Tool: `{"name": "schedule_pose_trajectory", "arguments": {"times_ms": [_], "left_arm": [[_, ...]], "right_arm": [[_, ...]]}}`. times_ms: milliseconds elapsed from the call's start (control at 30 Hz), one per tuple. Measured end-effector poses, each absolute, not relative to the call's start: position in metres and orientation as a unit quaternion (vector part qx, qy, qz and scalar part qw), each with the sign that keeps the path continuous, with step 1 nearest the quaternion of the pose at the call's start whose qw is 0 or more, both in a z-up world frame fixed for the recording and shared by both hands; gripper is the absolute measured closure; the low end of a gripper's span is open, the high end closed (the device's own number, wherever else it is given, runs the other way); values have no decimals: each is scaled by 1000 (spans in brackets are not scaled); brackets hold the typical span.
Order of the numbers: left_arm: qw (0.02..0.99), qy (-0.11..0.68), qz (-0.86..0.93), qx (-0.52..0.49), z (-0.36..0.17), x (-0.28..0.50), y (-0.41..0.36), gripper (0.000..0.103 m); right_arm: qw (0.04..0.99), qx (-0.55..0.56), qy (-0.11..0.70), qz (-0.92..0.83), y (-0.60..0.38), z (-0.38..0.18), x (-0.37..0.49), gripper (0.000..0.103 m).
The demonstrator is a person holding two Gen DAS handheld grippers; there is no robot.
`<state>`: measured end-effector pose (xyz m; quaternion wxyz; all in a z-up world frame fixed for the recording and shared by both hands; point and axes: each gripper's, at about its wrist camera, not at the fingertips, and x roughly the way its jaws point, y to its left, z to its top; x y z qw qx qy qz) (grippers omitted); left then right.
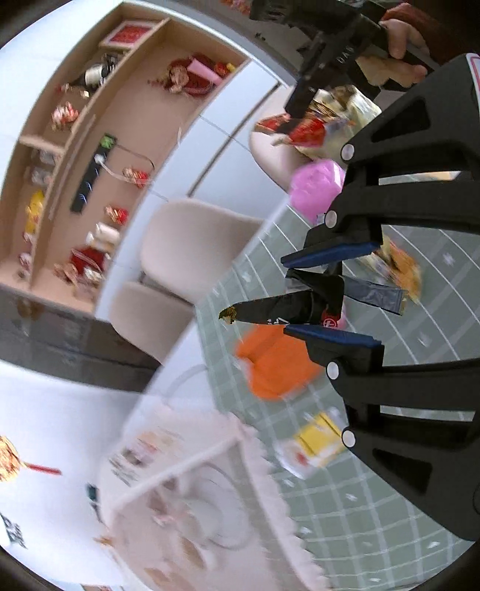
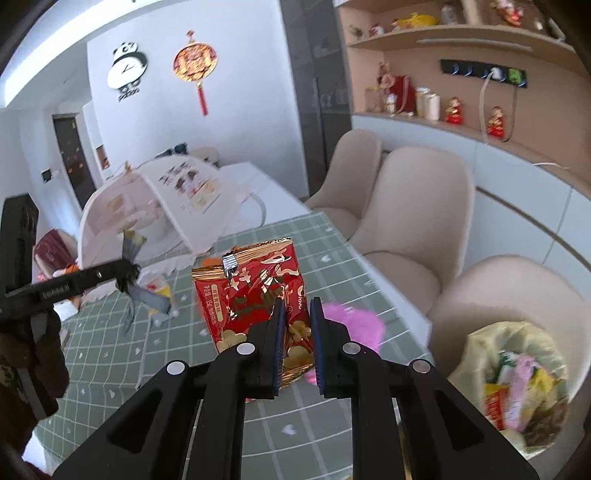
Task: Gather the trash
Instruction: 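Carry the black strap and red snack bag over the bin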
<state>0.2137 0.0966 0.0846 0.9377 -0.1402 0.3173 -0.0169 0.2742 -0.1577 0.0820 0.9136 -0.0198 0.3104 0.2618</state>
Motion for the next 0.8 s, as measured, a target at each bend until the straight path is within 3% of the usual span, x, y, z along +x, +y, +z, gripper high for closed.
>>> {"name": "schedule_pose_trajectory", "arguments": {"times_ms": [300, 800], "left_arm": [[937, 308, -116, -116, 106, 270, 16, 73], [893, 348, -276, -71, 83, 340, -148, 72]], "right_arm": [[943, -2, 282, 179, -236, 103, 280, 88], [956, 41, 289, 29, -374, 91, 286, 88]]}}
